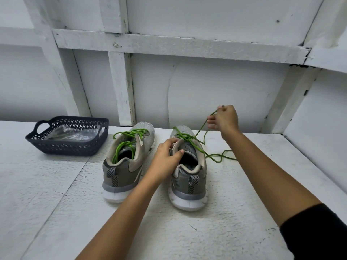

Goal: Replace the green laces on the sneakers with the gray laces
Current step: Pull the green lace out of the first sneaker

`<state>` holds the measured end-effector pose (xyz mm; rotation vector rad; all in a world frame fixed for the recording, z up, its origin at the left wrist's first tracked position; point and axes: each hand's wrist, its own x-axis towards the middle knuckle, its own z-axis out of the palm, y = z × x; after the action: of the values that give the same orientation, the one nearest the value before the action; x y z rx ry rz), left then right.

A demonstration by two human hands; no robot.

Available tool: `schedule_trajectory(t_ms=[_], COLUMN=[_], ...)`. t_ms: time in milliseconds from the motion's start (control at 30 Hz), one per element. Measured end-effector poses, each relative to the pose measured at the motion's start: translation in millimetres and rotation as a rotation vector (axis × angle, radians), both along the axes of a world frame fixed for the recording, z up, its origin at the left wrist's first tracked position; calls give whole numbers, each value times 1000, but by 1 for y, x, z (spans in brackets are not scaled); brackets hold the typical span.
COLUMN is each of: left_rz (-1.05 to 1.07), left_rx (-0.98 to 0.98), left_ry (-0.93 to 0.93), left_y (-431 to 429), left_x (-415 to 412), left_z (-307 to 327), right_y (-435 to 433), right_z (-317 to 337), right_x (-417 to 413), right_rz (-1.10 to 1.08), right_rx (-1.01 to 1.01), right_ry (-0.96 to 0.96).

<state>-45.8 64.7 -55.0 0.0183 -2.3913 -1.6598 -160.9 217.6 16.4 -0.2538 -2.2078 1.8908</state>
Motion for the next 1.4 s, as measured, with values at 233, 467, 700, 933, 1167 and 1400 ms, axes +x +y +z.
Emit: schedule_trajectory(t_ms=[233, 467, 700, 933, 1167, 1400], left_rz=[-16, -10, -8, -11, -10, 0], left_rx=[1, 8, -6, -6, -10, -74], left_ry=[16, 15, 11, 5, 10, -41], left_y=[0, 0, -1, -1, -1, -2], left_x=[0, 0, -1, -1, -3, -8], left_z=[1, 0, 0, 0, -1, 6], right_y=[-8, -13, -2, -13, 4, -3], right_z=[-40, -41, -22, -43, -8, -42], right_x=[22, 15, 12, 22, 23, 66], right_rz=[409, 241, 55, 274, 15, 246], right_rx=[376, 145, -54, 279, -139, 239], right_ry=[-286, -65, -41, -125, 47, -29])
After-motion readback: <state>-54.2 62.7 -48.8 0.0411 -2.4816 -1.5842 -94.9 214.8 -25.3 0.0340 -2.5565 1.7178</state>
